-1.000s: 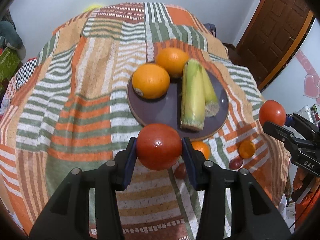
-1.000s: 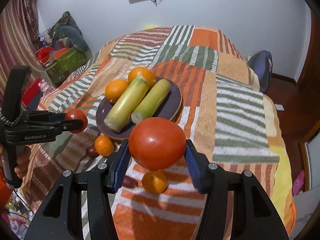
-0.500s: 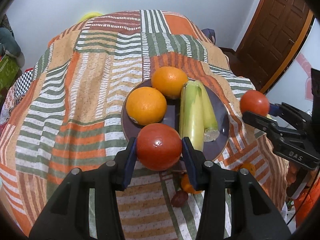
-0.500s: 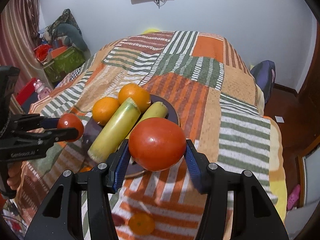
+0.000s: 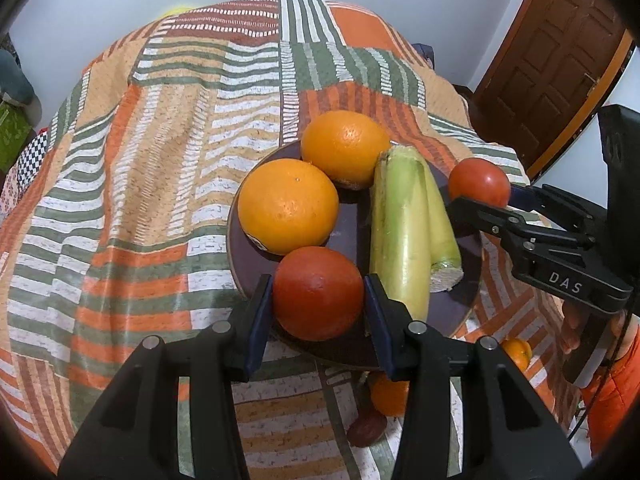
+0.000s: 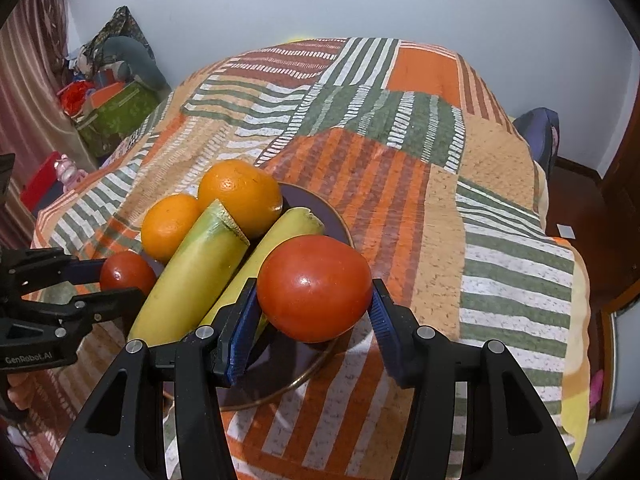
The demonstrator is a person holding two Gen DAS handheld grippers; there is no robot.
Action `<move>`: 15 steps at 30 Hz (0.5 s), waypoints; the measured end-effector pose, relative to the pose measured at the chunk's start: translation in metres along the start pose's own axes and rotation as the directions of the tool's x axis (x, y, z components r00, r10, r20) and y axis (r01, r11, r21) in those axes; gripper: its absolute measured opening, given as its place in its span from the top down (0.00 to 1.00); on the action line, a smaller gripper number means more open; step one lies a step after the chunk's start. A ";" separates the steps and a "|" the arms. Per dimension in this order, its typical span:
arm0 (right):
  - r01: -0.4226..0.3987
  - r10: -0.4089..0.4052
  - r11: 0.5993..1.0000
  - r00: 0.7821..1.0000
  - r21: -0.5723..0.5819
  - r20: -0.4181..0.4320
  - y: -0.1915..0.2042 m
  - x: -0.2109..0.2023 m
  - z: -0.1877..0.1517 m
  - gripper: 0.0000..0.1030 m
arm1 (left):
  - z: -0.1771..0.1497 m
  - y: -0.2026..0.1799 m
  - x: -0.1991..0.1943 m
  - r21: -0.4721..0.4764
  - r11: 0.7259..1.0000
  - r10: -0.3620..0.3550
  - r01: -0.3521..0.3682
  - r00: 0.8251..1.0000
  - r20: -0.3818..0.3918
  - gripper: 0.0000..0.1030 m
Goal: Organize fruits
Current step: 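Place the right tool's tomato on the plate while the left tool places its tomato there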
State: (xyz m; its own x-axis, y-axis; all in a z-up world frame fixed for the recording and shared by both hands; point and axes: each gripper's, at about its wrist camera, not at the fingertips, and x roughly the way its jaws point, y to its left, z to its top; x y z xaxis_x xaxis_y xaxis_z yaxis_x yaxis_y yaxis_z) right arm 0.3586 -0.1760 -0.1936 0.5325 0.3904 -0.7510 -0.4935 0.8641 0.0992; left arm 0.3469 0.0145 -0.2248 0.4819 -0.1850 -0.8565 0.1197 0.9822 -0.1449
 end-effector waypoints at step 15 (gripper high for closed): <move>-0.007 0.007 1.000 1.000 -0.012 -0.007 0.001 0.006 0.003 0.51 | 0.000 -0.002 -0.002 0.004 1.000 0.029 -0.029 0.999 0.025 0.52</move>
State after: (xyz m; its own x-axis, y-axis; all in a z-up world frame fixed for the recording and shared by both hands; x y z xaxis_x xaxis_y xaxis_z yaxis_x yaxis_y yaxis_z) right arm 0.3631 -0.1721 -0.1963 0.5245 0.3942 -0.7547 -0.5053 0.8575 0.0968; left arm 0.3456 0.0129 -0.2231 0.5065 -0.1575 -0.8477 0.1090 0.9870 -0.1182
